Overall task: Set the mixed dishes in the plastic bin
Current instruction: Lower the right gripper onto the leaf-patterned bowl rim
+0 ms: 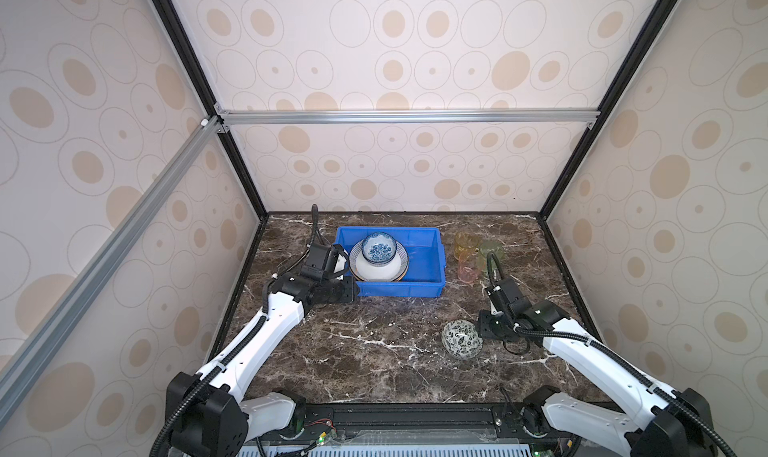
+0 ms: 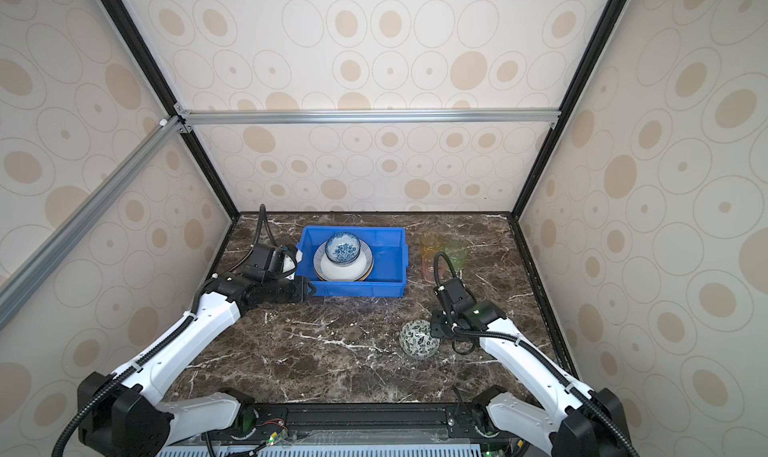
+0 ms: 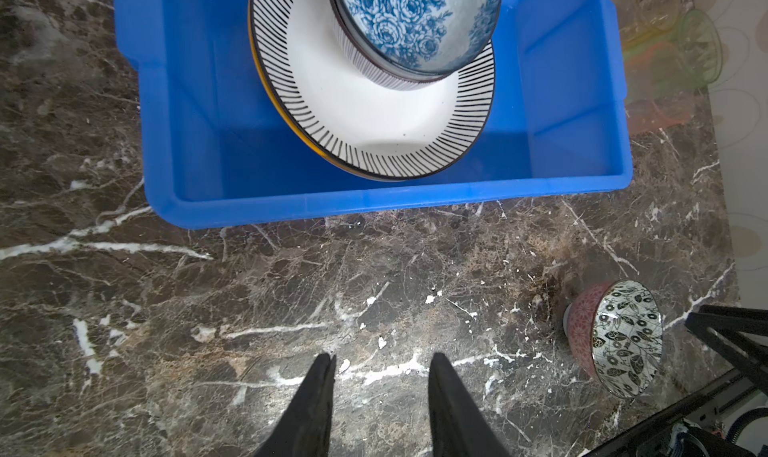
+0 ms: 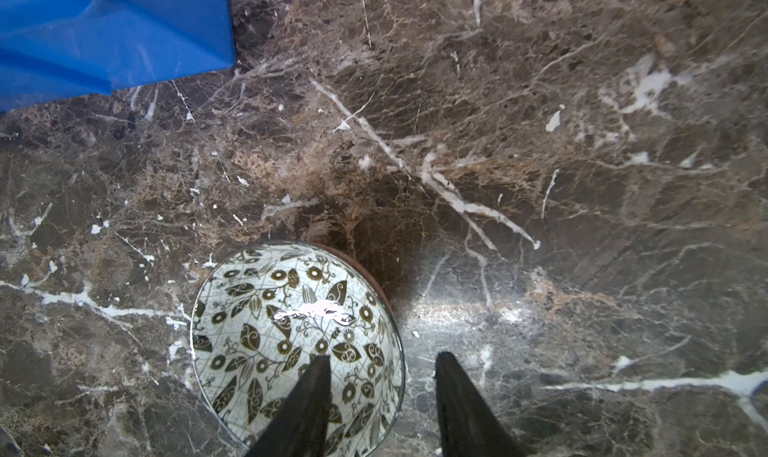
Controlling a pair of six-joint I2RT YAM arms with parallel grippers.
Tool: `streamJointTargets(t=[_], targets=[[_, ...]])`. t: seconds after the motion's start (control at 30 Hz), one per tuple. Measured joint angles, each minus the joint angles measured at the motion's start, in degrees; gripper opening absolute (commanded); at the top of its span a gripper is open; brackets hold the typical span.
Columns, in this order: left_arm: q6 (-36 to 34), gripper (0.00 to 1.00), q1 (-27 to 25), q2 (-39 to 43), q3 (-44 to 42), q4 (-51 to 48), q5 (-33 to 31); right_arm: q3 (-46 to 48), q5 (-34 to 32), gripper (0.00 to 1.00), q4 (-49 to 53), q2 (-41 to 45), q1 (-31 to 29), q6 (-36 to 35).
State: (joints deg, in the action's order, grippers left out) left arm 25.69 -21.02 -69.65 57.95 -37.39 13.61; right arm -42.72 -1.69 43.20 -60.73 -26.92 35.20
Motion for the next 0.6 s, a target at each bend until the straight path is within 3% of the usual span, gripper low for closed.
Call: streamJointTargets(t=[0.6], targets=[[0.52, 0.40, -0.22, 0.83, -2.43, 0.07, 0.09, 3.85, 1.77, 0.40, -3.52, 1.09, 0.00, 1.66]])
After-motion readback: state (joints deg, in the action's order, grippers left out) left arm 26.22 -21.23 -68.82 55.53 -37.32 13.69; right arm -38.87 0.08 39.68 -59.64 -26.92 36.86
